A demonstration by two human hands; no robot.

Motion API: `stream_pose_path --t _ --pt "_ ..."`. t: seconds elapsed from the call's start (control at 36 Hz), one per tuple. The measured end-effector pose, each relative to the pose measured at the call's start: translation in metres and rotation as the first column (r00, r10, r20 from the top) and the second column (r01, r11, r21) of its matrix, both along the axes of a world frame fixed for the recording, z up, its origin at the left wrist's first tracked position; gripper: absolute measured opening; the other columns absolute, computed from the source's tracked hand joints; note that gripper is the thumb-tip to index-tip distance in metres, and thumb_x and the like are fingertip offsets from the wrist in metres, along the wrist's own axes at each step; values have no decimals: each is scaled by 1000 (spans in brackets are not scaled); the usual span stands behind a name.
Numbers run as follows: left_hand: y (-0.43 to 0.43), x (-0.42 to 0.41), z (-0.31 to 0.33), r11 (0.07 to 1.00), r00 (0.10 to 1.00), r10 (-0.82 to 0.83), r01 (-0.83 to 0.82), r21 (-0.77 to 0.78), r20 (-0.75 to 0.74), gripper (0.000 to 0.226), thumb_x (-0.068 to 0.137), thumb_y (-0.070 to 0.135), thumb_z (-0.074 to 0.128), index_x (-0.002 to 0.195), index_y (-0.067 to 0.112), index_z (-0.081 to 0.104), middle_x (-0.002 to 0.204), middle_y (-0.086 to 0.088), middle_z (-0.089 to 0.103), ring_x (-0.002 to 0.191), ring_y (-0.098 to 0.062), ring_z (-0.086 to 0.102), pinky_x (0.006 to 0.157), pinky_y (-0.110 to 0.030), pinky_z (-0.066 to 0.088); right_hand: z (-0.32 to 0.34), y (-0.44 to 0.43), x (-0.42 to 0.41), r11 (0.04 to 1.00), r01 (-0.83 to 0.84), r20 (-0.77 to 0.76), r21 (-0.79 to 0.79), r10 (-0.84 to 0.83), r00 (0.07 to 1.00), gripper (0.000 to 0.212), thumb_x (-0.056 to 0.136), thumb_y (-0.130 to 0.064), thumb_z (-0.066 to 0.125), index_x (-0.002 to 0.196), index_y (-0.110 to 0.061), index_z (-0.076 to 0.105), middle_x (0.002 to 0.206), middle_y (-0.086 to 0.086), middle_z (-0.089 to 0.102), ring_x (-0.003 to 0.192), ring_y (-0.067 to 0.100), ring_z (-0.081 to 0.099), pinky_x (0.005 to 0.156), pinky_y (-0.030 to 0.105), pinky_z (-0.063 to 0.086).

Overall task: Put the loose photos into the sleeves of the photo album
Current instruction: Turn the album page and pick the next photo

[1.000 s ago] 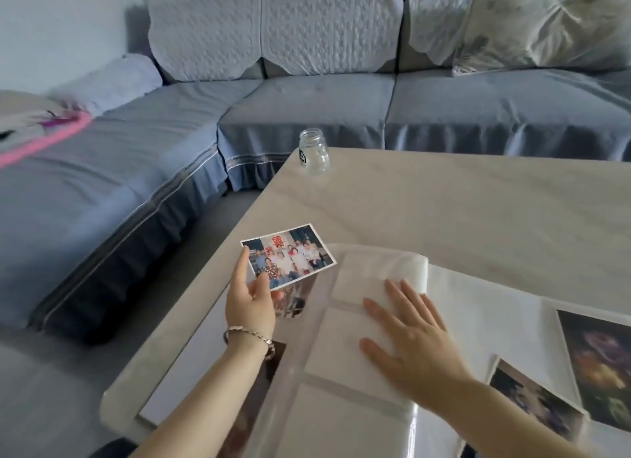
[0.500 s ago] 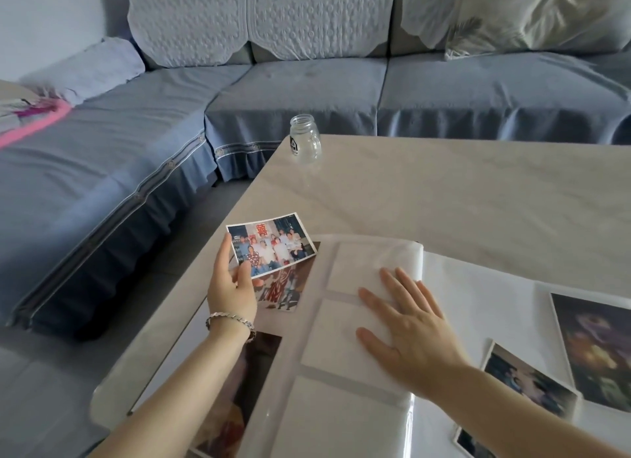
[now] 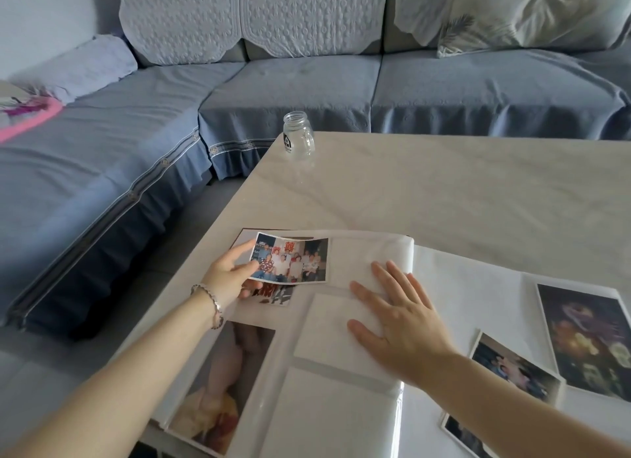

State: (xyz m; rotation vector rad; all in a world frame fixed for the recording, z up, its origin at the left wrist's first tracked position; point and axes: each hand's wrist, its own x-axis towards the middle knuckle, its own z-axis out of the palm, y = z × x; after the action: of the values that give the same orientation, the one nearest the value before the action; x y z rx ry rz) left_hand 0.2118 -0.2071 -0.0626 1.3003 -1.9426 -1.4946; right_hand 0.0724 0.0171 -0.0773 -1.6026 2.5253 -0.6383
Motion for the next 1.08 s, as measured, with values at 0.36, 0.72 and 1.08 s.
stream_pose_path --t 0.36,0.72,1.08 --pt "8 -29 9 970 996 -77 83 227 -32 45 95 3 47 135 21 45 104 -6 62 82 -20 66 51 -23 55 8 0 1 996 -14 16 87 13 1000 80 72 -69 8 141 -38 35 156 1 12 145 20 0 109 24 -18" --pt "38 -62 8 994 999 49 -50 92 16 10 89 0 56 87 10 60 109 -14 62 98 -28 60 82 -46 54 2 -1 1 996 75 63 50 -78 995 80 70 -73 21 138 -35 42 154 7 23 144 23 12 115 27 0" --pt "50 -59 23 993 993 121 -120 9 -19 19 88 -3 56 105 4 64 103 -10 56 69 -15 57 51 -20 55 1 20 7 956 283 461 -76 -218 860 88 84 -51 58 148 -15 11 152 -5 16 139 9 11 112 21 11"
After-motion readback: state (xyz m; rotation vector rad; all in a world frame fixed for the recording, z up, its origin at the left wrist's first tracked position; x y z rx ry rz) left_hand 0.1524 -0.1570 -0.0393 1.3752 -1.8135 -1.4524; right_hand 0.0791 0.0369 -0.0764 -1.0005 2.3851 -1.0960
